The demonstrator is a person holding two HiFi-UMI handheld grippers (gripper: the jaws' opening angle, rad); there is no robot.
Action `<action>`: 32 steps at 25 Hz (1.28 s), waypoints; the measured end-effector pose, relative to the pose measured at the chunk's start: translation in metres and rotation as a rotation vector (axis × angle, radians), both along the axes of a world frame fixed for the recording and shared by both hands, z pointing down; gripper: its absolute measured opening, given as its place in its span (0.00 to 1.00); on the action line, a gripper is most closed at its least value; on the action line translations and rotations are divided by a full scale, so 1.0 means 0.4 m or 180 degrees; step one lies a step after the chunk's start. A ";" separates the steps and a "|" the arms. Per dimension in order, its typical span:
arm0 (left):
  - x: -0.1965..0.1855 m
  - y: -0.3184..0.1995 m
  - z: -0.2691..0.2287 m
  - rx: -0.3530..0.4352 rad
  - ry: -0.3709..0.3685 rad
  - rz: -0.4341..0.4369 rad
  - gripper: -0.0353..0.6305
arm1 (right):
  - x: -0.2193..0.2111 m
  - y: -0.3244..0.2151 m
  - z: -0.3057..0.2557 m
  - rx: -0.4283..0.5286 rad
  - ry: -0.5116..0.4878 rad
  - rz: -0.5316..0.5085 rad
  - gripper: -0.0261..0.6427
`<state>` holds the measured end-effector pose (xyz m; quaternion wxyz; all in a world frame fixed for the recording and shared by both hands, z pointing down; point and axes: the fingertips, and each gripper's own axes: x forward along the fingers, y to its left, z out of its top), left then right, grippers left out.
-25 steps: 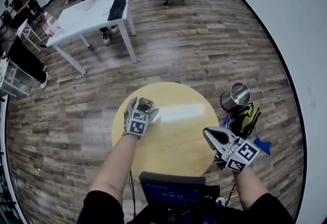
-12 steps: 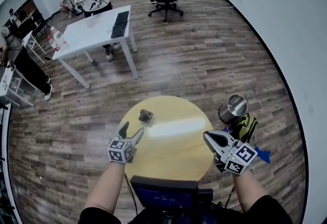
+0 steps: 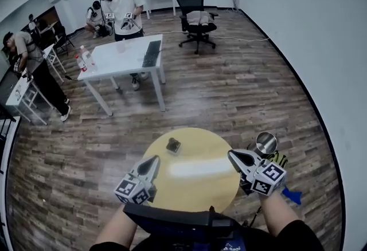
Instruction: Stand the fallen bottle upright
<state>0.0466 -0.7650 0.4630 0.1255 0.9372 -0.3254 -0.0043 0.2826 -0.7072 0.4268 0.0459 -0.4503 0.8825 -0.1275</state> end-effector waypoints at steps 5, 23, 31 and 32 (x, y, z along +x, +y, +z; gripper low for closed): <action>-0.033 0.071 -0.127 0.0104 0.0370 0.0089 0.08 | -0.039 0.011 -0.072 0.0108 -0.0101 -0.0093 0.03; -0.046 0.114 -0.150 0.0039 0.0393 0.0154 0.08 | -0.089 0.003 -0.028 -0.0090 -0.0054 -0.0221 0.03; -0.046 0.124 -0.155 0.0006 0.0357 0.0191 0.08 | -0.097 0.005 -0.031 -0.0065 0.0036 -0.0250 0.03; -0.048 0.127 -0.156 0.0010 0.0371 0.0187 0.08 | -0.101 0.008 -0.031 -0.0062 0.0050 -0.0255 0.03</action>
